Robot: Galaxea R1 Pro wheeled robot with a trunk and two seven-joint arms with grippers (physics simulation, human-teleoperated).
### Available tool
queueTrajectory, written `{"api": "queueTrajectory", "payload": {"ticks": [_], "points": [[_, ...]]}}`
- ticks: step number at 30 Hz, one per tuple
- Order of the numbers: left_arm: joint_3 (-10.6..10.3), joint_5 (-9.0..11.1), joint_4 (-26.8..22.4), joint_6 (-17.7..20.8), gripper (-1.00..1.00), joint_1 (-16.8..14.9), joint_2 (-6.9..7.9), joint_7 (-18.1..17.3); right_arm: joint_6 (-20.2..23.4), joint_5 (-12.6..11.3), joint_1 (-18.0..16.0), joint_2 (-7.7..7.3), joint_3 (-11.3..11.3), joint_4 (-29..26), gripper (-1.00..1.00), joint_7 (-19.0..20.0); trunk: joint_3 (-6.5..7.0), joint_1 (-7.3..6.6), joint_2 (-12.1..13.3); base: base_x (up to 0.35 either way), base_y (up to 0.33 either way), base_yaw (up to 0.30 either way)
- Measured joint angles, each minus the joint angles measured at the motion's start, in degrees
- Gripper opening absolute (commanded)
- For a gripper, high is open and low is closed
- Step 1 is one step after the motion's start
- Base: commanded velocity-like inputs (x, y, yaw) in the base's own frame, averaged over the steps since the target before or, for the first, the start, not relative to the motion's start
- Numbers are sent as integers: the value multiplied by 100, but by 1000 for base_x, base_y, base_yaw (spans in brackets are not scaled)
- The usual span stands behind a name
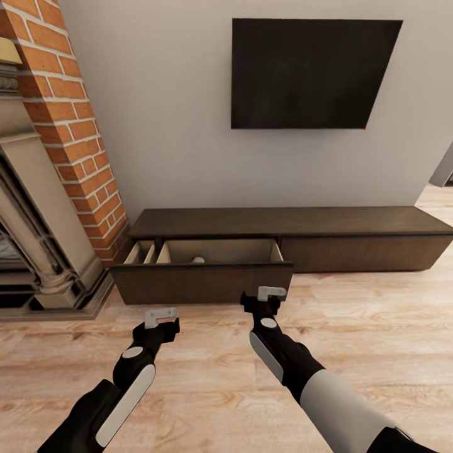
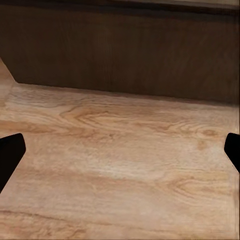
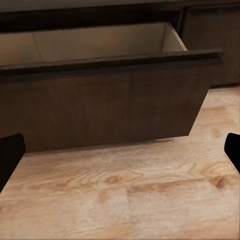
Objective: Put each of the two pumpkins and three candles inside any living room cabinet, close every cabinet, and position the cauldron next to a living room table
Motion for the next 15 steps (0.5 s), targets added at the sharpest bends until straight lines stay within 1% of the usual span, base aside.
{"api": "queueTrajectory", "payload": {"ticks": [3, 6, 12, 15], "points": [[6, -25, 8, -176, 100, 0, 2, -137, -7, 31, 5, -2, 13, -7, 100, 9, -54, 66, -120, 0, 0, 0], [19, -34, 35, -367, 100, 0, 5, -197, -9, 44, 7, -3, 21, 6, 100, 54, -108, 132, -241, 0, 0, 0], [39, -26, 46, -408, 100, -9, 7, -209, -38, 50, 7, -3, 21, 37, 100, 318, -215, 264, -481, 0, 0, 0], [122, -5, 47, -406, 100, -29, 10, -210, -50, 55, 7, -3, 21, 40, 100, 362, -269, 330, -602, 0, 0, 0]]}}
